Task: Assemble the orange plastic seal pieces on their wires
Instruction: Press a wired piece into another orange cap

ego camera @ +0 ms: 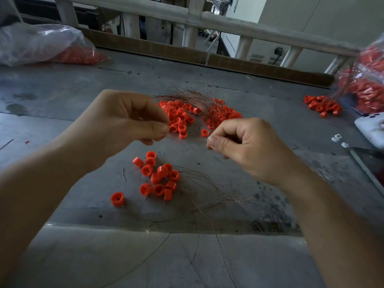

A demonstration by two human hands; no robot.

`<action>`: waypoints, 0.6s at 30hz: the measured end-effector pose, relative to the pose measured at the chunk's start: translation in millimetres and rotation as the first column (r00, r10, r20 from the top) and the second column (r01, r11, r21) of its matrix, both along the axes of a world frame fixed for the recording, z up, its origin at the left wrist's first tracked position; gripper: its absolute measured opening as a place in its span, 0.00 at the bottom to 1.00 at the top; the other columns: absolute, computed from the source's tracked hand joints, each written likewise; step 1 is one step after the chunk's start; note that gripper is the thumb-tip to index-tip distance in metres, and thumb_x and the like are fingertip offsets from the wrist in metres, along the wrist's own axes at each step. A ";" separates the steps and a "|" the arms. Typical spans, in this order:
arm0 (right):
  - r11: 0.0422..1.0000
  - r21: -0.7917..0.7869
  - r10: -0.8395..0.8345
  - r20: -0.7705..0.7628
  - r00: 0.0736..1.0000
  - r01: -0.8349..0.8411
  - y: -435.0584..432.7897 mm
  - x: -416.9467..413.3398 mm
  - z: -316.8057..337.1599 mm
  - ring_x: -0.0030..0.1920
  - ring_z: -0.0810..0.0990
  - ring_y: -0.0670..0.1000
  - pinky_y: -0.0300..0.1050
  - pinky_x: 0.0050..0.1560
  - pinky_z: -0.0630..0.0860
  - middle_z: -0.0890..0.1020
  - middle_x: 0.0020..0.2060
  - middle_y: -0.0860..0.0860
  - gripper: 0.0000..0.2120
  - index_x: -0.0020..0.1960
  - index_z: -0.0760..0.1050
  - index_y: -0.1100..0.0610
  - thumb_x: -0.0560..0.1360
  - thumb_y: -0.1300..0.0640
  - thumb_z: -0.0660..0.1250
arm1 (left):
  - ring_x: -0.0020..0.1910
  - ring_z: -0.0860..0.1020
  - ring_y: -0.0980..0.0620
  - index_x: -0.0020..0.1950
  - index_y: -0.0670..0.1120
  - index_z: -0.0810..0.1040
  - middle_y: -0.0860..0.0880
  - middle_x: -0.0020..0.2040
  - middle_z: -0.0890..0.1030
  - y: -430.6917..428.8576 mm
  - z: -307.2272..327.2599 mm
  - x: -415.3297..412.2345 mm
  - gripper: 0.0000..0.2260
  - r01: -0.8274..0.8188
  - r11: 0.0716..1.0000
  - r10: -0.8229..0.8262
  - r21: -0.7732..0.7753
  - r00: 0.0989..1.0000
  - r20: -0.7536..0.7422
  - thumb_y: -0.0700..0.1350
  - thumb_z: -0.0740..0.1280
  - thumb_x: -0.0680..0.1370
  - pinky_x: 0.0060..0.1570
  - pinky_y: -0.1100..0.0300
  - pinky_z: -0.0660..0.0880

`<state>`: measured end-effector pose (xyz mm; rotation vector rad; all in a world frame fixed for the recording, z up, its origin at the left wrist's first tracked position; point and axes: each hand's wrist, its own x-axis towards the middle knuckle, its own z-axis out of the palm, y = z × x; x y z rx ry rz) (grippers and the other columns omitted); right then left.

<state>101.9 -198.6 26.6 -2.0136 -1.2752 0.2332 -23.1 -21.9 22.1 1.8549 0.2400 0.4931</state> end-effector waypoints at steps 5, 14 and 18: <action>0.976 -0.218 0.034 0.048 0.998 -0.023 3.0 -2.0 -8.1 0.31 0.74 0.36 0.28 0.33 0.69 0.76 0.27 0.43 0.09 0.35 0.75 0.50 0.74 0.53 0.66 | 0.31 0.80 0.62 0.36 0.56 0.82 0.55 0.31 0.83 4.7 -7.2 2.4 0.12 0.034 0.969 0.020 0.245 0.976 -0.215 0.37 0.73 0.65 0.36 0.75 0.73; 0.934 -0.356 0.067 0.082 0.994 -0.034 5.3 -0.6 -12.5 0.31 0.73 0.33 0.24 0.33 0.66 0.75 0.28 0.40 0.07 0.38 0.77 0.50 0.73 0.50 0.67 | 0.34 0.79 0.58 0.35 0.56 0.82 0.54 0.33 0.83 5.7 -13.6 4.8 0.03 0.044 0.965 0.035 0.258 0.954 -0.297 0.47 0.72 0.66 0.39 0.67 0.75; 0.940 -0.340 0.034 0.111 0.993 0.006 3.8 2.6 -13.3 0.33 0.74 0.34 0.24 0.37 0.68 0.77 0.31 0.41 0.10 0.41 0.79 0.51 0.72 0.45 0.66 | 0.35 0.78 0.65 0.36 0.59 0.80 0.59 0.36 0.82 9.6 -21.3 12.8 0.10 -0.140 0.911 0.213 0.388 0.965 -0.151 0.42 0.71 0.71 0.38 0.76 0.71</action>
